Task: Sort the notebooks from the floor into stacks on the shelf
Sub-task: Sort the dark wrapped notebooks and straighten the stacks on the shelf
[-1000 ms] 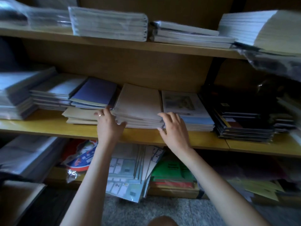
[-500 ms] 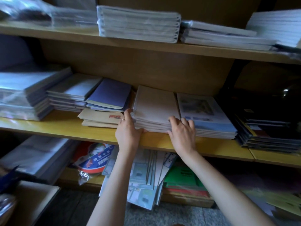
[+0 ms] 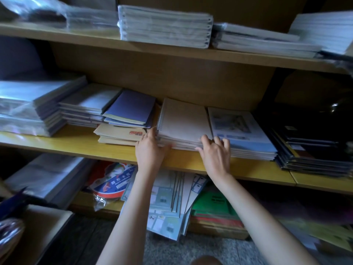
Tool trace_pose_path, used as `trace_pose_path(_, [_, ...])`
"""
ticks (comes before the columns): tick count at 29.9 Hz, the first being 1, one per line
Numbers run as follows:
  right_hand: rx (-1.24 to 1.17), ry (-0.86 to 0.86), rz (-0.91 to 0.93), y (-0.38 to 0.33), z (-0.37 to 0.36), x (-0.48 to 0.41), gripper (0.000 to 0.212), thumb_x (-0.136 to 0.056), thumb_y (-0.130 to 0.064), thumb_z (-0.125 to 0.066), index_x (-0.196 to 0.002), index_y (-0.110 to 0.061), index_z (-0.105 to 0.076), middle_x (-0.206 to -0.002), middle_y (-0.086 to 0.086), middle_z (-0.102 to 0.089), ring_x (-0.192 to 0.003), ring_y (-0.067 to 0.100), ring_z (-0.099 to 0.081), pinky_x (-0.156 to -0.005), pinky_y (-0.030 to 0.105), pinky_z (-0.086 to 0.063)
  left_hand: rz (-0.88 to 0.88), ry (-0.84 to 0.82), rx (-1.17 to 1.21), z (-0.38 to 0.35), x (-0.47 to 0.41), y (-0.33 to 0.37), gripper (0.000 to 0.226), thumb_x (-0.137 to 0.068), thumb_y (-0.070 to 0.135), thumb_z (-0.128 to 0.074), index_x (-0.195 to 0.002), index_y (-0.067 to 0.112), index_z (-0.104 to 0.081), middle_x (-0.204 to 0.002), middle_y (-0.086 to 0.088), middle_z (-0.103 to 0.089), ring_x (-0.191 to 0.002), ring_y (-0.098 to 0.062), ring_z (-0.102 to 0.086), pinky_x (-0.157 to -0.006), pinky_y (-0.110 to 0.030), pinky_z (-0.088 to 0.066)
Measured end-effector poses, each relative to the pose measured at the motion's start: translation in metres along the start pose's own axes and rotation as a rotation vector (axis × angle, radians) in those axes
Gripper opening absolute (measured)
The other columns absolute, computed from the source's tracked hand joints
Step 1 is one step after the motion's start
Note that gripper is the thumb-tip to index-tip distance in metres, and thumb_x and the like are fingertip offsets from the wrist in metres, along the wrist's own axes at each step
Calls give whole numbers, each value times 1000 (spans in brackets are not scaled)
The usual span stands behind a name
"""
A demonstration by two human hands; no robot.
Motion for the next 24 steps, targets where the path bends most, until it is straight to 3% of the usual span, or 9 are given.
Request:
trace_pose_path(3, [-19, 23, -20, 2, 4, -4, 23, -71, -25, -79, -81, -14, -62, -53, 4, -64, -71, 23, -63, -74, 36, -26, 59, -7, 157, 8, -2, 1, 58, -82, 48, -64, -129, 16, -56, -112, -6, -69, -102, -23, -64, -80, -30, -50])
trace_pose_path(5, [-50, 14, -32, 2, 5, -6, 20, -72, -25, -78, -77, -14, -62, -54, 4, -64, -69, 23, -61, -74, 36, -26, 63, -4, 188, 9, -4, 1, 55, -80, 44, -68, -127, 16, -59, -118, -4, -67, -105, -18, -63, -79, -24, -45])
trace_pose_path(8, [-113, -11, -35, 8, 4, -10, 19, -72, -28, -78, -76, -16, -63, -59, 2, -65, -71, 24, -60, -76, 36, -26, 23, -2, 108, 5, -5, 0, 58, -75, 37, -75, -127, 17, -59, -123, -4, -64, -109, -21, -61, -84, -28, -45])
trace_pose_path(11, [-85, -39, 7, 13, 4, -14, 25, -67, -33, -81, -78, -17, -64, -63, 2, -66, -74, 24, -61, -78, 36, -24, 59, 54, 41, 2, -3, 1, 49, -77, 34, -73, -123, 20, -61, -111, -7, -69, -98, -28, -63, -80, -32, -45])
trace_pose_path(18, [-71, -35, 11, 12, 2, -19, 30, -64, -38, -82, -75, -16, -63, -62, 1, -66, -74, 24, -62, -80, 36, -24, 97, 103, 51, -3, -9, -4, 42, -73, 39, -75, -109, 21, -68, -98, -4, -72, -88, -28, -63, -76, -33, -45])
trace_pose_path(24, [-80, -59, -33, 14, 0, -16, 38, -66, -43, -79, -79, -15, -59, -59, 3, -65, -74, 24, -63, -80, 36, -24, 10, 198, 47, -5, -1, -2, 21, -74, 13, -74, -95, 12, -71, -86, -7, -74, -79, -29, -64, -81, -29, -30])
Point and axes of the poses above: each hand's wrist, its own x-axis away from the middle knuckle, its own z-axis out of the back of the hand, y = z × x, the point moved 1 cm from there along -x, towards the middle knuckle
